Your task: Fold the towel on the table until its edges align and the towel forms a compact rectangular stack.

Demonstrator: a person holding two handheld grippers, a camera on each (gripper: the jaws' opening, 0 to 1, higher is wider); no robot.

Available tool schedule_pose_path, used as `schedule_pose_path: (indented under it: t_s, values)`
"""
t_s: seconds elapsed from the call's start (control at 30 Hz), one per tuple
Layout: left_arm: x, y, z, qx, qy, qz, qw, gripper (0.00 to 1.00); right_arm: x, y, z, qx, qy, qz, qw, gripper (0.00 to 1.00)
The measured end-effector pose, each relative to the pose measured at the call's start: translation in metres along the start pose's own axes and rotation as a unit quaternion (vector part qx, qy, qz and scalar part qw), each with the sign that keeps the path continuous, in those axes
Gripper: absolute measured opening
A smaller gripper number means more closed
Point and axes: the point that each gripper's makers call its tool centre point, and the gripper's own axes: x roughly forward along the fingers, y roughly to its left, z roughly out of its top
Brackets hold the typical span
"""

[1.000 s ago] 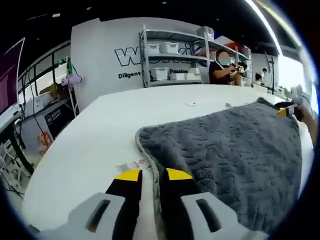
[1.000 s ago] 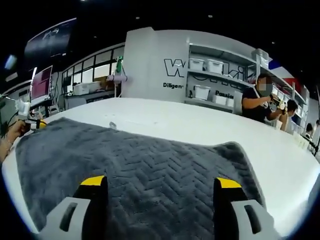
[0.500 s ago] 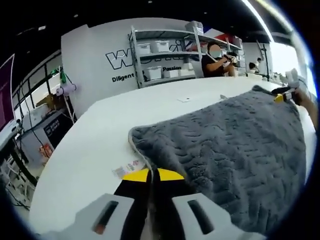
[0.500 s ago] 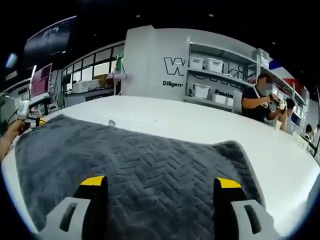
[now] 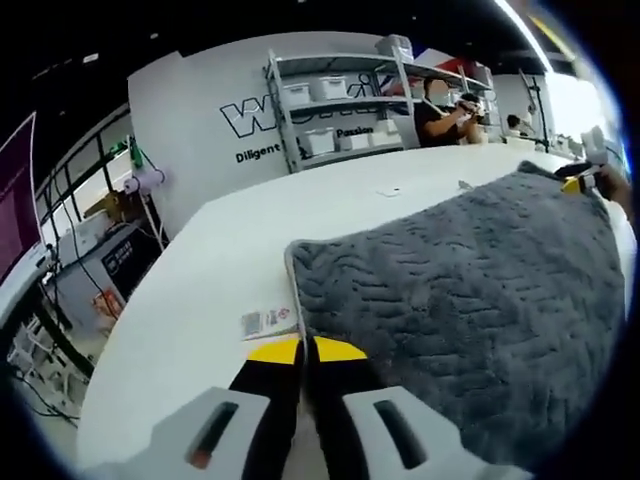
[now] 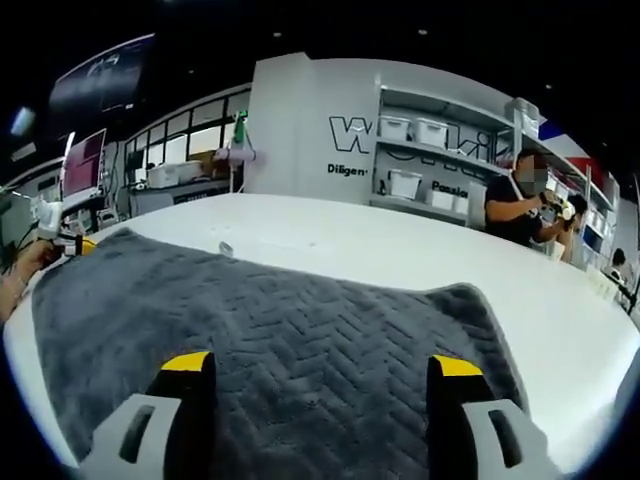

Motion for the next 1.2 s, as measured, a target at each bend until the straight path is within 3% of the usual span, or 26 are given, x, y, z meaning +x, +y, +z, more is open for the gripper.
schedule_pose_path:
  t_s: [0.63,0.93,1.13,1.2]
  values:
    - [0.012,0.043,-0.005,0.012,-0.001,0.041,0.9991,0.05,-0.002,0.003,0.005,0.003,-0.008,0.008,0.9999,0.91]
    - [0.019,0.059,-0.004,0.043,-0.001,0.070,0.9967,0.05,-0.002,0.005,0.005,0.004,-0.008,0.010,0.9999,0.91]
    - [0.020,0.067,-0.004,0.032,-0.010,0.077,0.9965,0.07,-0.002,0.006,0.006,0.006,-0.011,0.012,0.9998,0.91]
    - [0.016,0.067,-0.003,0.022,-0.008,0.080,0.9965,0.12,-0.001,0.005,0.006,0.007,-0.011,0.013,0.9998,0.91]
